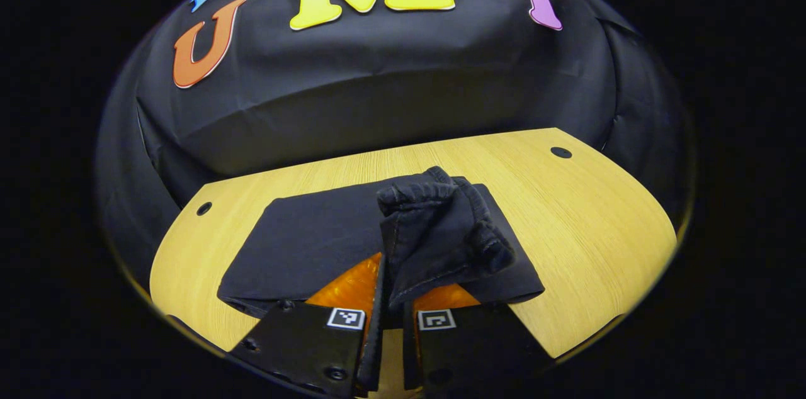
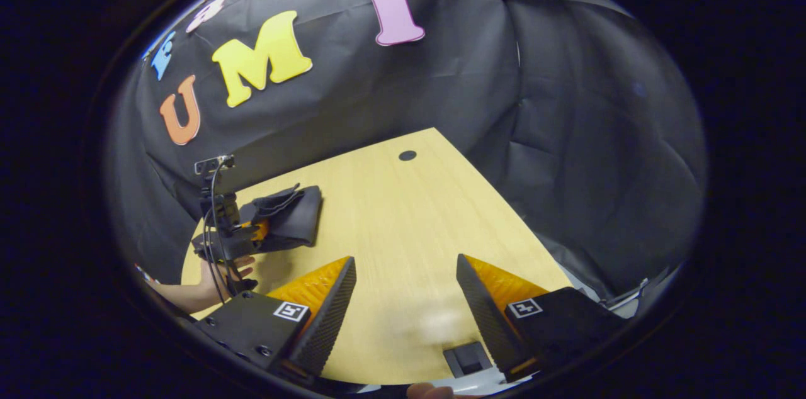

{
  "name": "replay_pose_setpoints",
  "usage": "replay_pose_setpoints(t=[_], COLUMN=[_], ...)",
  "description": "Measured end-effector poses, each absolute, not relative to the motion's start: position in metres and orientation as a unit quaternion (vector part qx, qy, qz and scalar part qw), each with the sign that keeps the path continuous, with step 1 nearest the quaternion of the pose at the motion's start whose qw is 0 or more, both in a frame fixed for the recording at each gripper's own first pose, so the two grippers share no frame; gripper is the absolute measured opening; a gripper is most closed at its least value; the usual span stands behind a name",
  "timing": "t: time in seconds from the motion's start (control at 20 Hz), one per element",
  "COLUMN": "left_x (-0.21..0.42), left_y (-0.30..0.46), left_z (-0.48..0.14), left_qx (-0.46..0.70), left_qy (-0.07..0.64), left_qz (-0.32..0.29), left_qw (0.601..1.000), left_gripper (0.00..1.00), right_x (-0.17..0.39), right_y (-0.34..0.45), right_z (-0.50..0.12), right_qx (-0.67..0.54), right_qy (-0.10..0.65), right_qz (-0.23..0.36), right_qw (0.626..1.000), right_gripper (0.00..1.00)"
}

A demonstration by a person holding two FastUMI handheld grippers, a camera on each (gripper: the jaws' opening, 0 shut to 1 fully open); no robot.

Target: Grasp the waist and the cuffs of the jeans and fold them to make the two legs overlap; first hold the waist and fold one-third of the jeans toward the cuffs, then hold the cuffs and fold the remaining one-third in the same direction to finish folding.

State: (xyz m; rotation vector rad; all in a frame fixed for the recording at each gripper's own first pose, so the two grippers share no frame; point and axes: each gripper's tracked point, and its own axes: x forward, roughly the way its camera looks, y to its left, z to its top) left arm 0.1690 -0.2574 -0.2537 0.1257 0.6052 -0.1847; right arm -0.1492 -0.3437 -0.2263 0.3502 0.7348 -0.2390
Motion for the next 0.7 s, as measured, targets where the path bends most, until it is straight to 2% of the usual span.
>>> replay_pose_setpoints(t=[0.15, 0.4, 0.7], left_x=[0.167, 0.153, 0.141], left_y=[-0.252, -0.245, -0.204], left_z=[-0.243, -0.190, -0.066], left_qx=[0.055, 0.000, -0.045], left_qy=[0.295, 0.263, 0.157], left_qz=[-0.085, -0.090, -0.098], left_qw=[0.950, 0.961, 0.982], left_gripper=[1.00, 1.00, 0.98], right_x=[-0.144, -0.123, -0.069], right_y=[-0.332, -0.309, -0.244], right_z=[-0.225, -0.210, -0.160], right_qx=[0.166, 0.145, 0.124], right_qy=[0.352, 0.331, 0.275], right_qz=[-0.099, -0.072, -0.011], right_qw=[0.916, 0.930, 0.953], right_gripper=[0.98, 0.98, 0.98])
